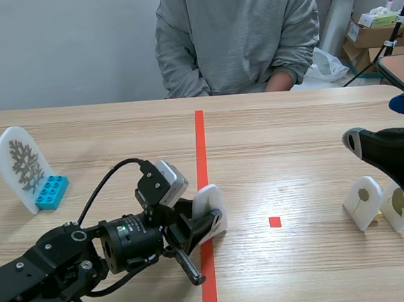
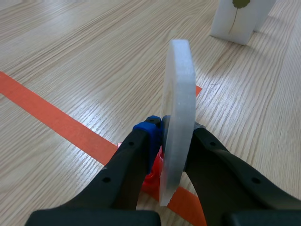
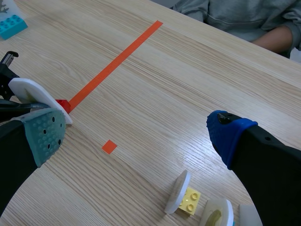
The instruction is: Do the leaf sorting experiment
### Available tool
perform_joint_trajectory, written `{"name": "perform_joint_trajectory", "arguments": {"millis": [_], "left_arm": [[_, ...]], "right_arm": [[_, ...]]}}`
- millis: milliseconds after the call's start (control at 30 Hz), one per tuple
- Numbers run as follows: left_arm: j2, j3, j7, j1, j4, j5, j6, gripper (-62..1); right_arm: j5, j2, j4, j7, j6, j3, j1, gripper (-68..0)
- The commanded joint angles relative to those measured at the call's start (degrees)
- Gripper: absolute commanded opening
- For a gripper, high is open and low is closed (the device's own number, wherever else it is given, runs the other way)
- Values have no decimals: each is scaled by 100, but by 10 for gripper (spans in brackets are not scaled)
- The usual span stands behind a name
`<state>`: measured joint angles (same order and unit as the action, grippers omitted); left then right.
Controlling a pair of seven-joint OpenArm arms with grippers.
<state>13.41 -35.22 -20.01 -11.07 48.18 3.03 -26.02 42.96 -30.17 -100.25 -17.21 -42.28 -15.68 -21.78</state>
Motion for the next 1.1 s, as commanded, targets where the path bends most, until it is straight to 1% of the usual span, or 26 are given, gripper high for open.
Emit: {"name": "perform_joint_trajectory", "arguments": {"millis": [0, 100, 167, 267, 367, 433, 533, 567, 767, 833, 967, 1067], "left_arm": [[-35, 116, -55, 0, 256, 61, -61, -567], [-35, 304, 20, 74, 424, 107, -184, -567], [-35, 470, 59, 170, 551, 262, -219, -567], [-35, 732, 210, 341, 708, 601, -221, -567], [-35, 1036, 310, 498, 835, 754, -221, -567], [-33, 1268, 361, 588, 903, 914, -219, -567], [-31, 1679, 411, 743, 1029, 1032, -219, -567], [-17, 1818, 472, 796, 1091, 1123, -219, -567], [-4, 2549, 507, 1176, 1530, 1163, -214, -567], [-4, 2745, 505, 1272, 1628, 1165, -166, -567], [-7, 3128, 507, 1366, 1681, 1167, 17, -567], [-7, 3375, 542, 1377, 1681, 1185, 260, -567]], "right_arm": [[79, -57, -20, 63, -44, -76, 66, -54], [79, -57, -20, 63, -44, -76, 66, -54], [79, -57, -20, 63, -44, -76, 66, -54], [79, -57, -20, 63, -44, -76, 66, -54], [79, -57, -20, 63, -44, -76, 66, -54], [79, -57, -20, 63, -44, -76, 66, -54], [79, -57, -20, 61, -44, -76, 66, -54], [79, -57, -20, 59, -44, -76, 66, -54], [76, -57, -20, 61, -44, -76, 66, -54], [76, -57, -20, 61, -44, -76, 66, -54], [76, -57, -20, 61, -44, -76, 66, -54], [79, -22, -20, 61, -44, -76, 66, -54]]}}
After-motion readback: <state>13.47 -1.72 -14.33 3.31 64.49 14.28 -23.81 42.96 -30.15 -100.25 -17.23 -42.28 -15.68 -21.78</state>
